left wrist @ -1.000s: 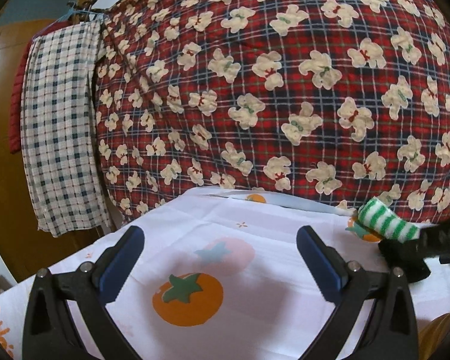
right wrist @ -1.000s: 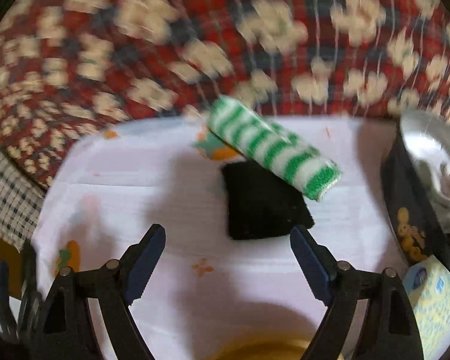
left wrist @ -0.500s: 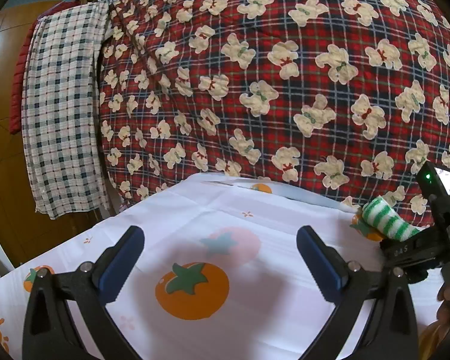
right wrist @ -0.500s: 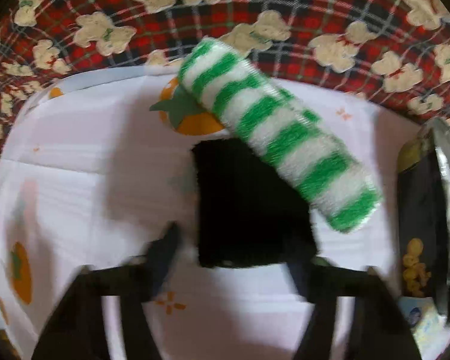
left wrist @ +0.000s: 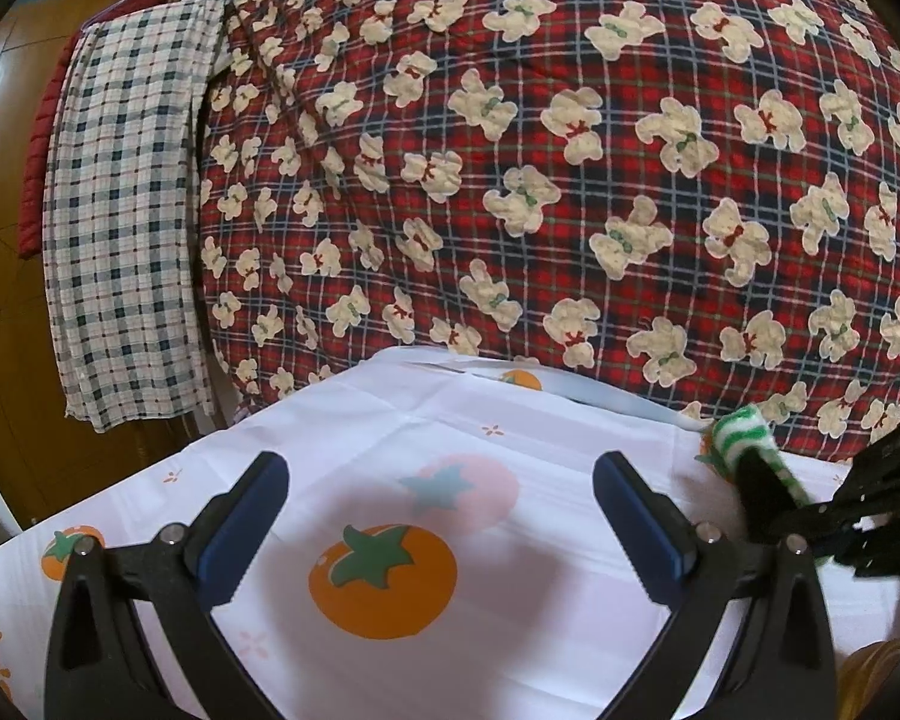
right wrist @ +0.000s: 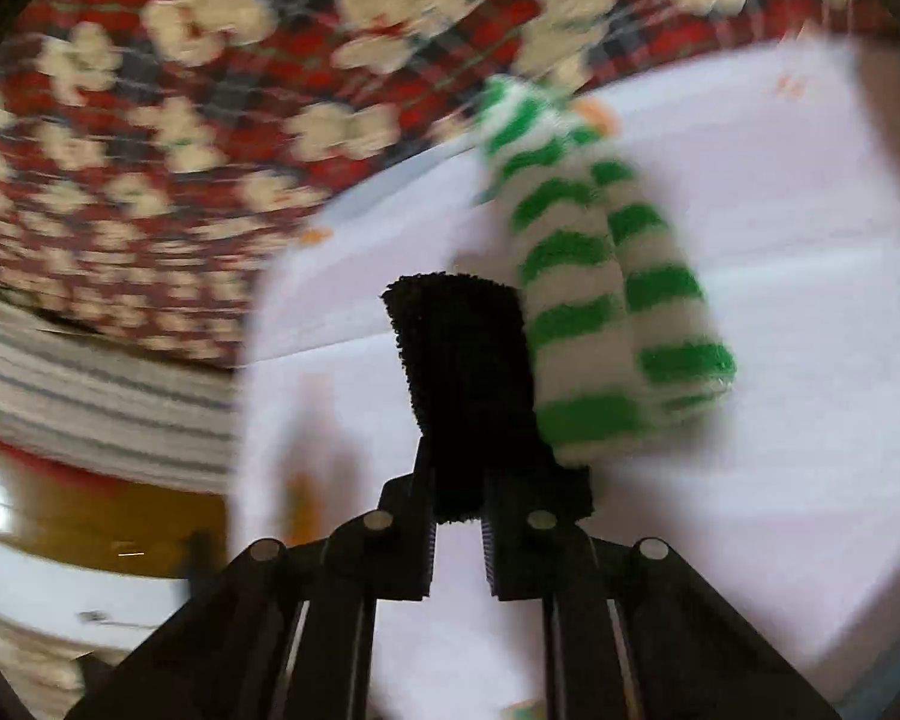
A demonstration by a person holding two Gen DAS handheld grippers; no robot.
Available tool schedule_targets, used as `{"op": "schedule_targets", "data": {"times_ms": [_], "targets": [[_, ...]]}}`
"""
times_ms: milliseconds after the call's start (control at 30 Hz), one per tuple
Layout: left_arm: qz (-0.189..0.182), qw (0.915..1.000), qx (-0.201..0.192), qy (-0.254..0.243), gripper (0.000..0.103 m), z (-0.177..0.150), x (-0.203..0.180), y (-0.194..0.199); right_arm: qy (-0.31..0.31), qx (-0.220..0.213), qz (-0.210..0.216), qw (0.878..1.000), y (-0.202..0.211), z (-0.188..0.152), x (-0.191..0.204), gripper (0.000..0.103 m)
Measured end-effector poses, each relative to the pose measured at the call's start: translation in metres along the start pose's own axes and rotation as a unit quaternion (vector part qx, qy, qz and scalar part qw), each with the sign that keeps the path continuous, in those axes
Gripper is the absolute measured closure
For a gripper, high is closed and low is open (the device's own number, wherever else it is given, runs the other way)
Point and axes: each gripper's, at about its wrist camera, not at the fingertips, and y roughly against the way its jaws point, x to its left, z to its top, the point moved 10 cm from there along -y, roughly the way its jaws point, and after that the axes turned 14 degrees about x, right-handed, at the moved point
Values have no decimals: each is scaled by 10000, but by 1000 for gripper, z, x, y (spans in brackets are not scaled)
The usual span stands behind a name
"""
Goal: Organize soft objects
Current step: 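Grasp the black cloth with the right tool, then grasp the green-and-white striped sock roll with the left tool while the right tool holds the black cloth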
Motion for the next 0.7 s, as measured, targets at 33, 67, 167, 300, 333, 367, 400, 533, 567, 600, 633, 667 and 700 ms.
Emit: {"op": "schedule_targets", "data": {"times_ms": [33, 67, 167, 300, 333, 367, 400, 533, 567, 600, 633, 667, 700], "targets": [[-16, 10000, -4, -5, 0, 0, 0, 0, 13, 10, 410, 9992, 0, -6, 6, 89], [-26, 10000, -2, -7, 0, 1, 0, -1, 76, 4, 912, 9958, -1, -16, 17, 89], [-25, 10000, 28, 7, 0, 1, -1, -2, 374, -88, 1798, 9830, -5, -39, 43, 89], [-63, 9999, 105, 116, 0, 2, 1, -5, 658, -207, 2742, 9592, 3, -64, 74, 89], [-76, 9998, 132, 155, 0, 2, 2, -6, 728, -257, 2786, 9573, 5, -68, 78, 89], [-83, 9997, 158, 191, 0, 1, 4, -7, 878, -355, 2781, 9559, 10, -74, 79, 89], [-89, 9995, 188, 223, 0, 1, 4, -9, 972, -431, 2751, 9555, 14, -78, 79, 89], [-112, 9993, 233, 287, 0, 0, 6, -10, 1100, -698, 2707, 9538, 24, -82, 72, 89], [-116, 9993, 226, 276, 0, 0, 6, -10, 1181, -787, 2566, 9561, 27, -85, 70, 89], [-139, 9993, 217, 254, 0, 0, 5, -10, 1263, -837, 2437, 9579, 29, -87, 67, 89], [-174, 9995, 196, 196, 0, 0, 2, -9, 1352, -882, 2337, 9588, 32, -89, 65, 89], [-195, 9995, 180, 142, 0, 0, -1, -9, 1440, -948, 2268, 9585, 36, -93, 65, 89], [-232, 9996, 149, 27, 0, 0, -7, -8, 1516, -993, 2262, 9571, 39, -96, 66, 89]]}}
